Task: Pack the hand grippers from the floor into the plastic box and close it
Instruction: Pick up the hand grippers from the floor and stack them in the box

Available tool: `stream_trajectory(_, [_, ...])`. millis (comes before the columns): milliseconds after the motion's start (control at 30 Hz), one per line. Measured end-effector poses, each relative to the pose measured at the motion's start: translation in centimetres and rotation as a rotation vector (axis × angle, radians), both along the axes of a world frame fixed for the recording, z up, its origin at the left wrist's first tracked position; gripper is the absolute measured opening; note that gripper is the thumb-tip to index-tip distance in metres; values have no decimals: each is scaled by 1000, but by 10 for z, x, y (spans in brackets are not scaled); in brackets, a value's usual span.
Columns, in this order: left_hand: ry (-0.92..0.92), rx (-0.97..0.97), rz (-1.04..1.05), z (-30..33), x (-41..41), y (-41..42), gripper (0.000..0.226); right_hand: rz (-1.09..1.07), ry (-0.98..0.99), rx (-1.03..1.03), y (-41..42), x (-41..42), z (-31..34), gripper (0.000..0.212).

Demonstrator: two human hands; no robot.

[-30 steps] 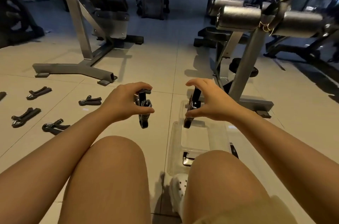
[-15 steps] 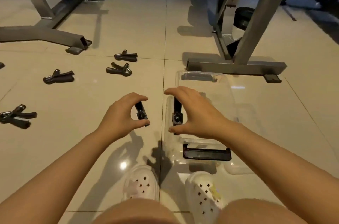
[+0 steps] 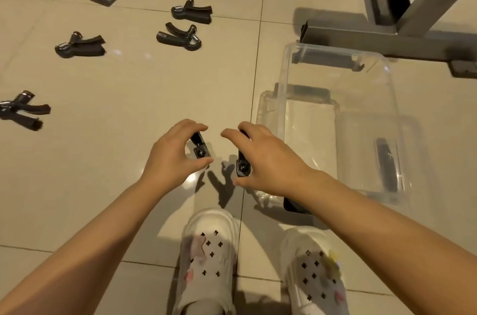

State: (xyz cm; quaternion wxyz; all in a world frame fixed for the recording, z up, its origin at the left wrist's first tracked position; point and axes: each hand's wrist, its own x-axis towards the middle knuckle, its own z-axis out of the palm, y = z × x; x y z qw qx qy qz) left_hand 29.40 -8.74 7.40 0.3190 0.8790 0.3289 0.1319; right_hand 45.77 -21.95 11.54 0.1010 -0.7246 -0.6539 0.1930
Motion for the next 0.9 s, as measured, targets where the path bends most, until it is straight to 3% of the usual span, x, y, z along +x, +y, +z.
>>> stream_trajectory(100, [42, -22, 34, -16, -8, -2, 63, 30, -176, 32, -6, -12, -21, 72])
stream_trajectory(333, [162, 5, 137, -39, -63, -19, 69, 174, -337, 15, 7, -40, -73, 81])
stream_trajectory(500, [260, -143, 307, -67, -93, -33, 77, 331, -153, -121, 31, -57, -91, 74])
stream_trajectory(700, [324, -148, 354, -93, -103, -30, 80, 239, -7, -182, 34, -51, -101, 70])
stream_trajectory(833, [177, -120, 339, -84, -85, -27, 60, 159, 20, -112, 34, -54, -79, 60])
stream_trajectory(900, [82, -89, 295, -69, -65, -26, 51, 100, 5, 31, 29, -53, -62, 55])
